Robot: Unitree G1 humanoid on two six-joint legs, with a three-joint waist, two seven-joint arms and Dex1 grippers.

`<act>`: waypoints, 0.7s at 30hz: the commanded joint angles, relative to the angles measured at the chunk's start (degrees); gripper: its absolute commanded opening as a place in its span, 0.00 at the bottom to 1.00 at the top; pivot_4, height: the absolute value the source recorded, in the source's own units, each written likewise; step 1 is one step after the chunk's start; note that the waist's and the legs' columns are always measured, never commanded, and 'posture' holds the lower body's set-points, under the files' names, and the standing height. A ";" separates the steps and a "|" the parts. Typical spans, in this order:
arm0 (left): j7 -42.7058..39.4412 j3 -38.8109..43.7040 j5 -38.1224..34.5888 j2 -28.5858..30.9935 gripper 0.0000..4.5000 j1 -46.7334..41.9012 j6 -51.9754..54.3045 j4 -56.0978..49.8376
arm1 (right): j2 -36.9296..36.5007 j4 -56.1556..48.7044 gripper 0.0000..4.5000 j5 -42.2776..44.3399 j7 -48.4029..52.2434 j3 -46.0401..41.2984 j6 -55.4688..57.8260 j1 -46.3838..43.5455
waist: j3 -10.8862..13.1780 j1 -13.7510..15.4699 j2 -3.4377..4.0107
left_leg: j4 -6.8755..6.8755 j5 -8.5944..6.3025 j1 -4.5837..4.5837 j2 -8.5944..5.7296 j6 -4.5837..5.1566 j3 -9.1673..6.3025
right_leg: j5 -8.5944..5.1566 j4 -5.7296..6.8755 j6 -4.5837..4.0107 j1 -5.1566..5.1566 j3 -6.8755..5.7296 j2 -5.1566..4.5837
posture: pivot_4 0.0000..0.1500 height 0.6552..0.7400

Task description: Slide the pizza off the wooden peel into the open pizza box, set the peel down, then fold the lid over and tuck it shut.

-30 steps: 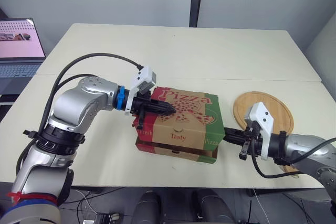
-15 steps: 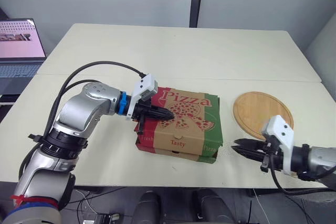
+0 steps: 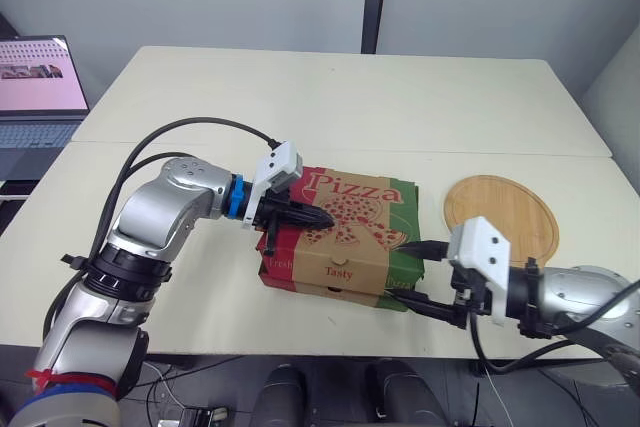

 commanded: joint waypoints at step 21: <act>0.35 0.45 0.85 -0.25 0.00 1.96 -0.13 -3.12 | 3.98 3.75 0.74 17.14 0.84 -25.16 5.74 9.33 | -0.02 0.04 -0.03 | 0.04 0.00 0.07 0.02 0.00 -0.02 | 0.01 0.10 -0.01 0.08 0.00 0.00 | 1.00 0.89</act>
